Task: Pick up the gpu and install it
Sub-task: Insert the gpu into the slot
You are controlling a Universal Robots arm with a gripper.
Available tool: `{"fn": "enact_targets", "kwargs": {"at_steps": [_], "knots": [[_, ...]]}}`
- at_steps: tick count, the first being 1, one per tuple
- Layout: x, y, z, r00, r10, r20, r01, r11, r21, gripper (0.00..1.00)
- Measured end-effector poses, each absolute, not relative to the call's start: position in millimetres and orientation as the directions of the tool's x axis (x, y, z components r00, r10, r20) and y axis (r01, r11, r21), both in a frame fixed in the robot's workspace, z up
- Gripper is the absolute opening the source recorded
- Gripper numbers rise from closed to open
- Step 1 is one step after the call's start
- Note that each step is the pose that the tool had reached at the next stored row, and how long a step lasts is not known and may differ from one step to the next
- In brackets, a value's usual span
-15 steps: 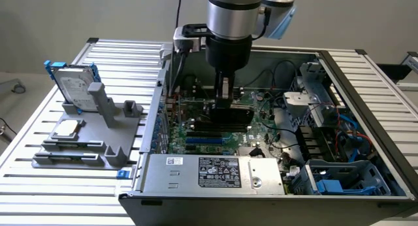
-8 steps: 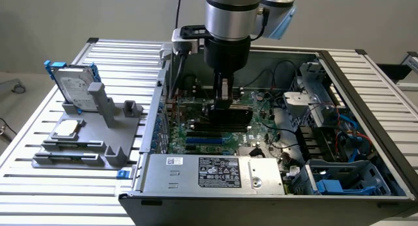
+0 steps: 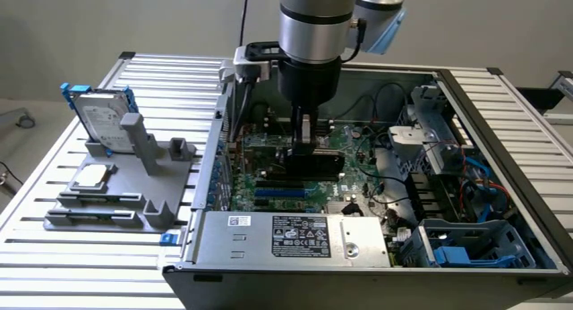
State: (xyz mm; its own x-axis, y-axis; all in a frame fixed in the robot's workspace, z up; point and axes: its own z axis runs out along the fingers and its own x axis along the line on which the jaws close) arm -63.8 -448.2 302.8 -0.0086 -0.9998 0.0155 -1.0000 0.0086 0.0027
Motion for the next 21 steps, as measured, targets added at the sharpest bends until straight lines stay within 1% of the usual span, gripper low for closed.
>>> {"fn": "enact_targets", "kwargs": {"at_steps": [12, 18, 21], "knots": [[-66.9, -449.9, 296.2, -0.008, -1.000, 0.016, -1.000, 0.008, 0.007, 0.27], [-68.7, -450.0, 291.0, -0.007, -1.000, 0.016, -1.000, 0.008, 0.028, 0.27], [-68.8, -450.0, 290.2, -0.007, -1.000, 0.018, -0.999, 0.008, 0.031, 0.27]]}}
